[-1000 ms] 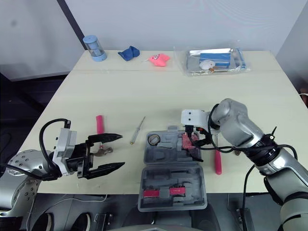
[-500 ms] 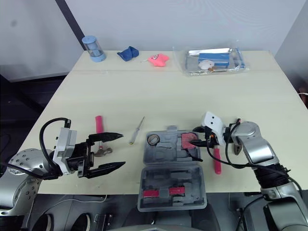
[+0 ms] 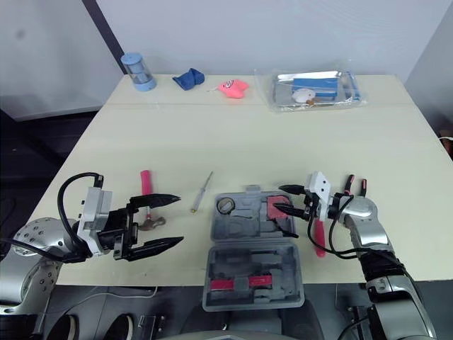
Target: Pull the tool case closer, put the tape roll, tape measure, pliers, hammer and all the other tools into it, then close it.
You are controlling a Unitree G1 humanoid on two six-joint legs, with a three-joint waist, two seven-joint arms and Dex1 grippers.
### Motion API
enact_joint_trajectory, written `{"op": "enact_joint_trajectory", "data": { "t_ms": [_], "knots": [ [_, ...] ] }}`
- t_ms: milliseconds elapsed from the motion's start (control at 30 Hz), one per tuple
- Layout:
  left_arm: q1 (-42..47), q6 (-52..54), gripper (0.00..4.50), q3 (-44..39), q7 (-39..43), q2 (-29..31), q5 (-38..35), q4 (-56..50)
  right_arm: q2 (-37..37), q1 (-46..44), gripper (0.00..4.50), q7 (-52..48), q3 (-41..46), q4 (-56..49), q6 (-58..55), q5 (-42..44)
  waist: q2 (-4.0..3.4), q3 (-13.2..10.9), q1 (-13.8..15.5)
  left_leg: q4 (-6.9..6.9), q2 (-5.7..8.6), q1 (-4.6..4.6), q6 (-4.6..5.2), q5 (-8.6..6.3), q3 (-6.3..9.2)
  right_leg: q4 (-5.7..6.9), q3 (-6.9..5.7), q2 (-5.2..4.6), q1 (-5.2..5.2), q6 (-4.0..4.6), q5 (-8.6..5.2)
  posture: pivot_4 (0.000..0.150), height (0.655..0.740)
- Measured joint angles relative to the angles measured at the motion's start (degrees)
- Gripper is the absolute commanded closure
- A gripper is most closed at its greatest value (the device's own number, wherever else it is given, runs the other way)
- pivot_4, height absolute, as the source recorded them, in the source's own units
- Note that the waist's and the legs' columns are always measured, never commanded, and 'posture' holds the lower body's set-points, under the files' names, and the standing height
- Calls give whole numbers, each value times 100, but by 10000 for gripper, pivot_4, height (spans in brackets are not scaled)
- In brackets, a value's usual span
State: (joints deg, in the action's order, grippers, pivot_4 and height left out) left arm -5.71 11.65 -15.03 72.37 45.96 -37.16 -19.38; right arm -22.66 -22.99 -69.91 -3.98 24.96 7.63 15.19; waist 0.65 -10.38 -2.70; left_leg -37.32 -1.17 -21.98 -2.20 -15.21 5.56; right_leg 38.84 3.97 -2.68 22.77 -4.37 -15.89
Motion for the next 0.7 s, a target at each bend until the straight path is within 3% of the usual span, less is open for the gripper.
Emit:
{"op": "enact_joint_trajectory", "data": {
  "t_ms": [233,267,300,367,500,700],
  "knots": [
    [-3,-2,0,0,1,0,54,15,2,1,18245,-151,0,248,222,9,0,0,8,0,0,0,0,0,0,0,0,0,0,0,0,1500,7400],
    [-3,-2,0,0,1,0,63,15,2,1,23581,-146,0,260,248,8,0,0,8,0,0,0,0,0,0,0,0,0,0,0,0,1500,7400],
    [-3,-2,0,0,2,0,72,15,2,1,25857,-140,0,262,262,7,0,0,8,0,0,0,0,0,0,0,0,0,0,0,0,1500,7400],
    [-2,-2,0,0,6,0,94,16,2,1,25857,-101,0,262,299,3,0,0,8,0,0,0,0,0,0,0,0,0,0,0,0,1500,7400],
    [1,-2,0,0,10,0,96,17,12,1,37555,-87,0,262,305,7,0,0,9,0,0,0,0,0,0,0,0,0,0,0,0,1500,7400],
    [1,-2,0,0,11,-1,99,18,14,-15,37555,23,-1,308,413,-59,0,0,9,0,0,0,0,0,-1,0,1,0,0,0,0,1500,7400]
  ]
}}
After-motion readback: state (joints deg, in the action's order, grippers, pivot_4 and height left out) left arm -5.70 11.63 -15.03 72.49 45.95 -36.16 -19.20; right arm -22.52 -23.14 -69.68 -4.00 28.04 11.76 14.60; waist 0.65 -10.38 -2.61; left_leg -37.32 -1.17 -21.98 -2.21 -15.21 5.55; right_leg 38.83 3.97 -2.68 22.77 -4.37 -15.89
